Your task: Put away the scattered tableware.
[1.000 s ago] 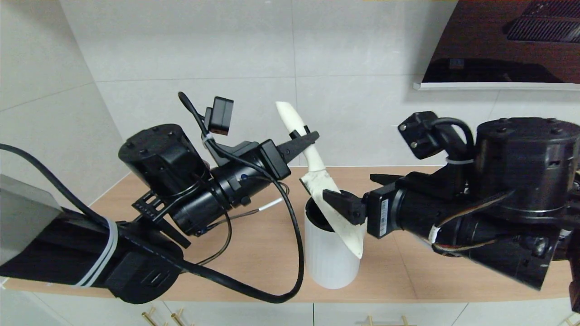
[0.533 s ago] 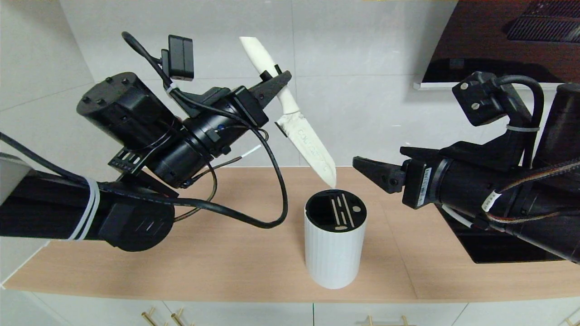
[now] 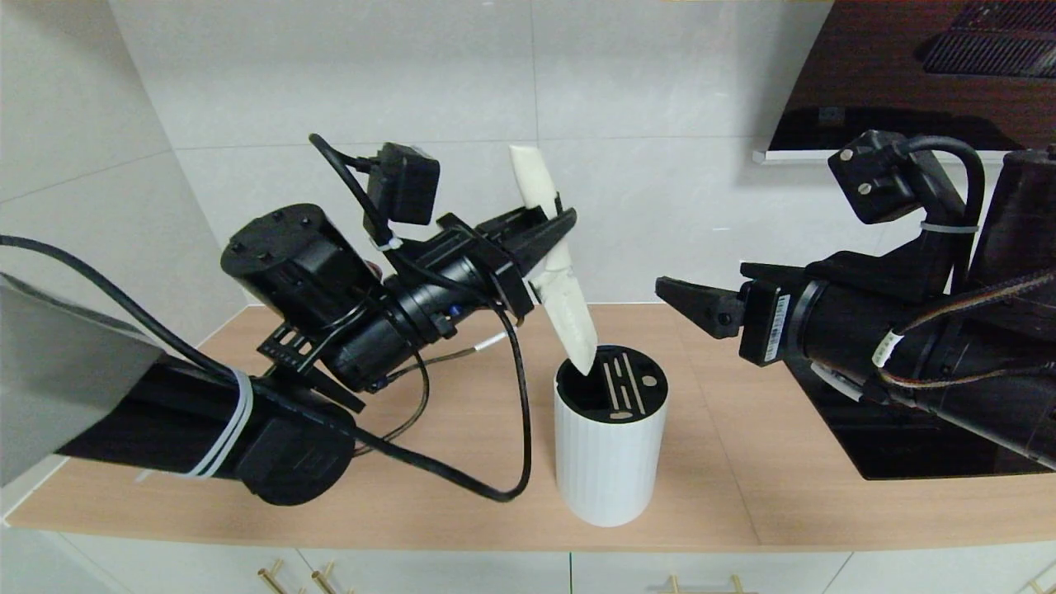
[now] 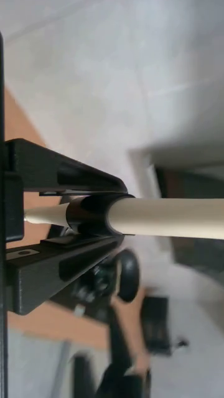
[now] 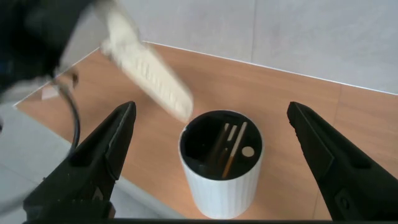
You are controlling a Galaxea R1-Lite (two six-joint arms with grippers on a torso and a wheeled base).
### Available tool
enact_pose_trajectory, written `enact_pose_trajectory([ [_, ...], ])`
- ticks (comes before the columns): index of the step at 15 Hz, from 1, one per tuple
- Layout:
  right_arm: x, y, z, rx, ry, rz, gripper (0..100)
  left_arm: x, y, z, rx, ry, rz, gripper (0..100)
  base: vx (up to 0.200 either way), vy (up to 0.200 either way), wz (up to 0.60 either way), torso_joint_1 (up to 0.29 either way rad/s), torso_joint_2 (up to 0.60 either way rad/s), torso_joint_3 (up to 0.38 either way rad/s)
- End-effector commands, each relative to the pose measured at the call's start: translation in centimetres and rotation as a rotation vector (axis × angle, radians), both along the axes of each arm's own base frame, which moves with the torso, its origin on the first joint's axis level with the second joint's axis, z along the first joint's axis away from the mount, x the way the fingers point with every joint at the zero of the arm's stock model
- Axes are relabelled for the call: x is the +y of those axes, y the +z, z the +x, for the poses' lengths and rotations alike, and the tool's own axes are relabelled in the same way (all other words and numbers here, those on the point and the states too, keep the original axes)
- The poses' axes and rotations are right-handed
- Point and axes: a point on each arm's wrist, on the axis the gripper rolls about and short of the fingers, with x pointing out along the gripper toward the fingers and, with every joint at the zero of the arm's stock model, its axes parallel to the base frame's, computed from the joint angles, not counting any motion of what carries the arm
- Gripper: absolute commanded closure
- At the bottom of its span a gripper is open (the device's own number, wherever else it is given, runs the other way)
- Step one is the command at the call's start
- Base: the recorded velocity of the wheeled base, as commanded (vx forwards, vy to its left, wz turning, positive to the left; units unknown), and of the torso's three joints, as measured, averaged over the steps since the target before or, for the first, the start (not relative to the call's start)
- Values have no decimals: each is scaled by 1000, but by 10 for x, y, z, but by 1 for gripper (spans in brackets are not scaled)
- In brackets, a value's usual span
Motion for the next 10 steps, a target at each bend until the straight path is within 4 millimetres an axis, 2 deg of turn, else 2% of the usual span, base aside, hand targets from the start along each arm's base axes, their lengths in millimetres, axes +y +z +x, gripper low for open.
enact_pose_trajectory([
  [1, 1, -2, 1, 5, 3, -4, 0, -10, -14, -7, 39, -33, 29, 100, 0, 0, 0, 0, 0, 0],
  [10, 2, -4, 2, 12, 5, -10, 0, -14, -32, -1, 61, -21, 72, 100, 0, 0, 0, 0, 0, 0],
])
